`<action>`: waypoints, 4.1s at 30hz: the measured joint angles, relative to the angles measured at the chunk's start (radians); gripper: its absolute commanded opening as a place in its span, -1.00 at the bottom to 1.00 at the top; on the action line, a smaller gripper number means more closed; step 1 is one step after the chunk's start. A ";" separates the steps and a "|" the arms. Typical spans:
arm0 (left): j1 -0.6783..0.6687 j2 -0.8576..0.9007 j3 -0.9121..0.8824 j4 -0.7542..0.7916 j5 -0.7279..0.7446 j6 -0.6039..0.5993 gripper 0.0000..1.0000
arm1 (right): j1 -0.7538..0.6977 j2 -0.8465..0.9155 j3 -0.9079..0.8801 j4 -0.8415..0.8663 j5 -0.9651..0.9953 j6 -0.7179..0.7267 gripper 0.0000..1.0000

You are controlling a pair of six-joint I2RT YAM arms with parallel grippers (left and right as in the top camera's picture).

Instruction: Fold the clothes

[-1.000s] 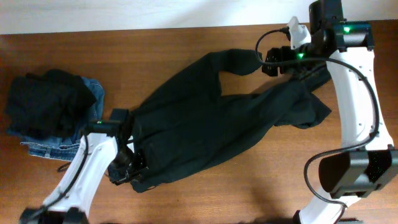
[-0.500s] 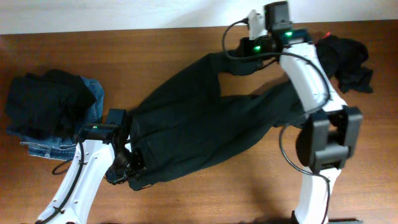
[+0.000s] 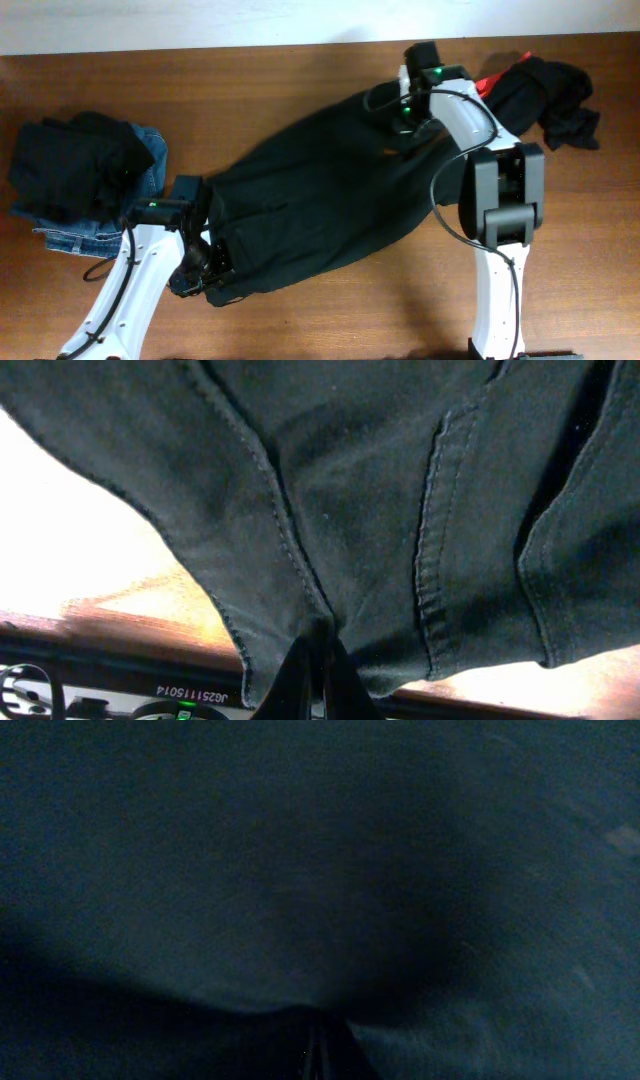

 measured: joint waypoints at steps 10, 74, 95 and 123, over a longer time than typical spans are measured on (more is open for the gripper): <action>0.000 0.000 0.000 0.022 0.000 -0.006 -0.74 | -0.144 -0.002 0.002 -0.031 0.148 0.001 -0.78; 0.058 0.913 1.267 0.037 -0.030 0.309 -0.55 | -0.112 -0.359 0.060 -0.494 -0.100 0.040 0.85; -0.066 0.887 0.835 0.179 -0.003 0.296 -0.57 | -0.486 -0.355 -0.374 -0.209 -0.307 -0.066 0.92; 0.052 0.839 0.741 0.207 -0.017 0.184 -0.57 | -0.642 -0.351 -0.372 -0.301 -0.423 -0.152 0.25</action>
